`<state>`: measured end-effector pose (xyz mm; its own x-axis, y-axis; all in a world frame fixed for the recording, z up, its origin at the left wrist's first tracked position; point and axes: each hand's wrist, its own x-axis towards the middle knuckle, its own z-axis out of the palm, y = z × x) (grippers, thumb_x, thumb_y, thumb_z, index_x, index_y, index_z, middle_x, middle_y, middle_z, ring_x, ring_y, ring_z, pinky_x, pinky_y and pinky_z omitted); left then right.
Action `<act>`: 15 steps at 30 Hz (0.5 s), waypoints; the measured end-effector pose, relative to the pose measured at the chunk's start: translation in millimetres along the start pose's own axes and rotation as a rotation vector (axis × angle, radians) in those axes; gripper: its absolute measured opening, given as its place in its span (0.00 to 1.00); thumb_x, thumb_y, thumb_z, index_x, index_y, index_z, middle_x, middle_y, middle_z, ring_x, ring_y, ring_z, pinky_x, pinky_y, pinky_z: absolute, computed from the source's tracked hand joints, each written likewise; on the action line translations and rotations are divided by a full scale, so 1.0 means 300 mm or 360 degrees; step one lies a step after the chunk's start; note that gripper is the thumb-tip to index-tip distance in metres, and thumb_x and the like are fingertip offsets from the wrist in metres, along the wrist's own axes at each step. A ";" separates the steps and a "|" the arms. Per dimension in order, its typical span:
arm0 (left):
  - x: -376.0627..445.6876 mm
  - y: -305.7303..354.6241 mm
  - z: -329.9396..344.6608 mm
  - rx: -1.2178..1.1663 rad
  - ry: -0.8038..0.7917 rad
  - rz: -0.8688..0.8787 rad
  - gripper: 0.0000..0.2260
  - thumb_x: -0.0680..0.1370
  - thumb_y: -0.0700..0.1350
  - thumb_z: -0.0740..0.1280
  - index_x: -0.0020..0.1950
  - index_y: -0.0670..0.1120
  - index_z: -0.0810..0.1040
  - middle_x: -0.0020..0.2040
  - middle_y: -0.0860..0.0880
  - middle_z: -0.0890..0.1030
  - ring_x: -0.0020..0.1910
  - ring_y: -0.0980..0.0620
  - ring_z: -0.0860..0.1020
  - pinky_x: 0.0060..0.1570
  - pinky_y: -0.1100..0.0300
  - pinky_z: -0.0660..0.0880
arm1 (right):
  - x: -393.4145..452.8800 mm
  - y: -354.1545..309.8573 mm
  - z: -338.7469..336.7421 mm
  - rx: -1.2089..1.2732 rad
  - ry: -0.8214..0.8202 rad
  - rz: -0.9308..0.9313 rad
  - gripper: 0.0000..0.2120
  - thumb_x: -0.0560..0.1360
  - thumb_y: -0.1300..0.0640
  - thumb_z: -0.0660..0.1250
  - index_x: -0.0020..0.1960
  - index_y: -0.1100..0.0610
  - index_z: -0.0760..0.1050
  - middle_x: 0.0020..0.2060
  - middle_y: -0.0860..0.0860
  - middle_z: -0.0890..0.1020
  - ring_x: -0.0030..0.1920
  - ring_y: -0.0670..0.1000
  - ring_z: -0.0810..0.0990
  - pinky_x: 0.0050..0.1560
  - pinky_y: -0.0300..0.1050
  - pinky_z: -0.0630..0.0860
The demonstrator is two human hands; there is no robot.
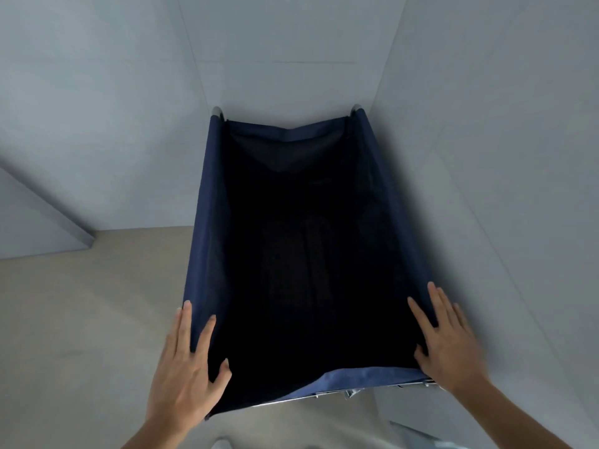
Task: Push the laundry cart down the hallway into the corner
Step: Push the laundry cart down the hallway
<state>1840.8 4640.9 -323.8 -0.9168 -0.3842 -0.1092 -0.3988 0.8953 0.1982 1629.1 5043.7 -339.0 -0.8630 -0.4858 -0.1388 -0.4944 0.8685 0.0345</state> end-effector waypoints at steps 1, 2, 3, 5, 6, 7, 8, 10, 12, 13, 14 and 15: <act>0.002 0.012 0.000 -0.0005 -0.0008 -0.0005 0.35 0.73 0.60 0.58 0.73 0.39 0.75 0.82 0.33 0.56 0.79 0.32 0.62 0.75 0.47 0.58 | 0.004 0.011 -0.003 -0.0004 -0.0008 -0.0002 0.49 0.54 0.61 0.85 0.74 0.60 0.76 0.79 0.68 0.65 0.76 0.69 0.71 0.69 0.68 0.75; 0.003 0.024 0.000 -0.0007 -0.0013 -0.0012 0.35 0.73 0.60 0.58 0.73 0.39 0.75 0.81 0.33 0.56 0.78 0.32 0.63 0.76 0.49 0.56 | 0.009 0.022 -0.006 -0.0007 -0.0018 -0.0001 0.49 0.54 0.61 0.84 0.74 0.60 0.76 0.80 0.68 0.65 0.76 0.69 0.71 0.69 0.68 0.75; 0.004 0.036 -0.003 -0.0013 -0.0028 -0.0028 0.35 0.73 0.59 0.57 0.72 0.39 0.75 0.81 0.32 0.57 0.78 0.32 0.63 0.76 0.49 0.56 | 0.013 0.032 -0.008 -0.0011 -0.0029 0.0002 0.50 0.53 0.61 0.84 0.74 0.60 0.76 0.80 0.67 0.65 0.76 0.69 0.71 0.69 0.68 0.75; 0.007 0.056 -0.008 -0.0026 -0.0026 -0.0054 0.34 0.76 0.60 0.55 0.72 0.39 0.76 0.81 0.32 0.57 0.78 0.32 0.63 0.74 0.49 0.58 | 0.021 0.049 -0.009 -0.0014 -0.0043 0.0000 0.50 0.53 0.61 0.84 0.75 0.60 0.75 0.80 0.67 0.64 0.77 0.68 0.71 0.69 0.68 0.75; 0.007 0.064 -0.007 -0.0024 -0.0017 -0.0062 0.34 0.79 0.62 0.51 0.72 0.39 0.75 0.81 0.33 0.57 0.78 0.32 0.63 0.74 0.49 0.58 | 0.025 0.055 -0.009 -0.0015 -0.0047 -0.0005 0.50 0.53 0.61 0.84 0.75 0.60 0.75 0.80 0.67 0.64 0.77 0.68 0.71 0.69 0.68 0.75; 0.008 0.068 -0.009 -0.0031 -0.0025 -0.0074 0.37 0.81 0.64 0.45 0.73 0.40 0.75 0.81 0.33 0.57 0.79 0.33 0.62 0.73 0.50 0.58 | 0.027 0.060 -0.008 -0.0018 -0.0053 -0.0008 0.50 0.53 0.61 0.84 0.75 0.59 0.75 0.80 0.67 0.64 0.76 0.68 0.71 0.69 0.68 0.75; 0.010 0.071 -0.006 -0.0036 -0.0037 -0.0073 0.41 0.80 0.66 0.40 0.73 0.40 0.75 0.81 0.32 0.57 0.79 0.33 0.62 0.73 0.50 0.57 | 0.029 0.063 -0.007 -0.0022 -0.0058 -0.0009 0.50 0.54 0.61 0.83 0.75 0.59 0.75 0.80 0.67 0.64 0.77 0.68 0.71 0.69 0.68 0.75; 0.017 0.074 -0.003 -0.0038 -0.0046 -0.0078 0.42 0.80 0.67 0.39 0.72 0.39 0.75 0.81 0.33 0.57 0.79 0.33 0.62 0.74 0.51 0.56 | 0.029 0.071 -0.003 -0.0020 -0.0061 -0.0005 0.50 0.55 0.60 0.83 0.76 0.59 0.74 0.81 0.66 0.62 0.77 0.67 0.70 0.70 0.67 0.74; 0.020 0.074 -0.003 -0.0030 -0.0040 -0.0088 0.39 0.81 0.65 0.42 0.72 0.39 0.76 0.81 0.33 0.56 0.79 0.33 0.62 0.76 0.53 0.53 | 0.030 0.076 0.002 -0.0016 -0.0055 -0.0016 0.49 0.57 0.60 0.82 0.77 0.58 0.73 0.82 0.65 0.60 0.79 0.67 0.68 0.73 0.67 0.71; 0.021 0.072 -0.004 -0.0031 -0.0044 -0.0095 0.40 0.81 0.66 0.41 0.72 0.40 0.76 0.81 0.33 0.57 0.79 0.33 0.62 0.77 0.55 0.51 | 0.030 0.078 0.004 -0.0016 -0.0052 -0.0021 0.49 0.57 0.60 0.82 0.77 0.58 0.72 0.83 0.64 0.60 0.79 0.66 0.67 0.73 0.66 0.69; 0.022 0.071 -0.004 -0.0030 -0.0050 -0.0096 0.42 0.80 0.67 0.39 0.72 0.40 0.75 0.81 0.33 0.57 0.79 0.33 0.62 0.77 0.55 0.49 | 0.030 0.078 0.004 -0.0014 -0.0051 -0.0020 0.49 0.58 0.60 0.82 0.78 0.58 0.72 0.83 0.64 0.59 0.79 0.66 0.67 0.74 0.65 0.68; 0.023 0.069 -0.003 -0.0029 -0.0061 -0.0098 0.43 0.80 0.68 0.38 0.73 0.40 0.75 0.81 0.33 0.57 0.79 0.33 0.62 0.77 0.56 0.49 | 0.031 0.076 0.004 -0.0014 -0.0054 -0.0013 0.49 0.58 0.59 0.82 0.78 0.58 0.72 0.83 0.64 0.60 0.79 0.66 0.67 0.73 0.65 0.68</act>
<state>1826.1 4656.7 -319.4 -0.8892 -0.4290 -0.1590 -0.4549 0.8660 0.2075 1610.0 5059.2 -340.7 -0.8551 -0.4890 -0.1723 -0.5024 0.8636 0.0420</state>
